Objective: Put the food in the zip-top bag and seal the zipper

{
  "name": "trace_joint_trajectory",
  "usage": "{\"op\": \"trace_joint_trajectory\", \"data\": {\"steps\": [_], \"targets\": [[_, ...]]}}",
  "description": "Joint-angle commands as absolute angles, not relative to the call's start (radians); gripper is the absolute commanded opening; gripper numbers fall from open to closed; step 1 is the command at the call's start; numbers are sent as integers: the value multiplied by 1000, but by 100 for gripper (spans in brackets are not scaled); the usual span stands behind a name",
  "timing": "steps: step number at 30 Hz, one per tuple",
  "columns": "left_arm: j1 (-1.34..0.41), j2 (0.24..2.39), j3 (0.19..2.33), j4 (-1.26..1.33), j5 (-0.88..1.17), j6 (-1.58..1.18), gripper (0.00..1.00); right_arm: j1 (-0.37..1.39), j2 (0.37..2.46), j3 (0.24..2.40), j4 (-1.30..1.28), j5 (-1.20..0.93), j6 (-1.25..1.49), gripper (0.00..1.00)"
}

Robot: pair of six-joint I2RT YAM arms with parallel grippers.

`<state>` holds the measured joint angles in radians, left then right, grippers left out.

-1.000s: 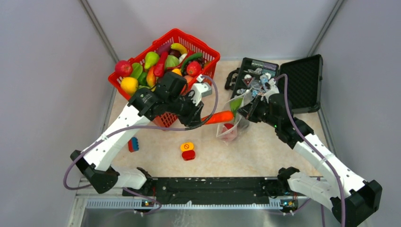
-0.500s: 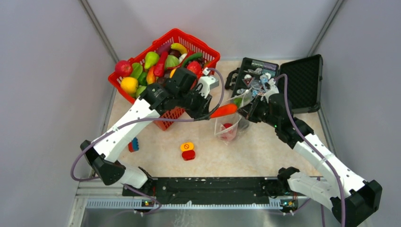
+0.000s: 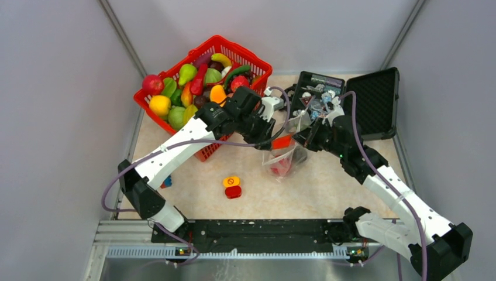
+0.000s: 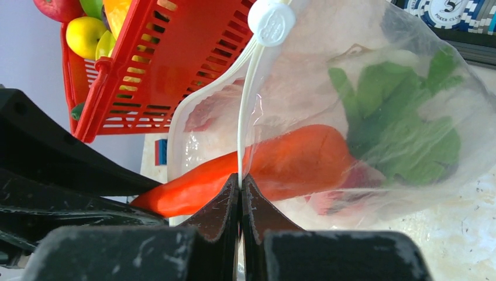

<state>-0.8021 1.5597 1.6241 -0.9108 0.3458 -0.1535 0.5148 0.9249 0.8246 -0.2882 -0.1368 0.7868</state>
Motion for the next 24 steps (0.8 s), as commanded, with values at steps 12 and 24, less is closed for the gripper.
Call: {"op": "trace_joint_trajectory", "data": {"steps": [12, 24], "targets": [[-828, 1658, 1691, -778, 399, -217, 0, 514, 909, 832, -226, -147, 813, 0], [-830, 1677, 1643, -759, 385, -208, 25, 513, 878, 812, -221, -96, 835, 0]]}}
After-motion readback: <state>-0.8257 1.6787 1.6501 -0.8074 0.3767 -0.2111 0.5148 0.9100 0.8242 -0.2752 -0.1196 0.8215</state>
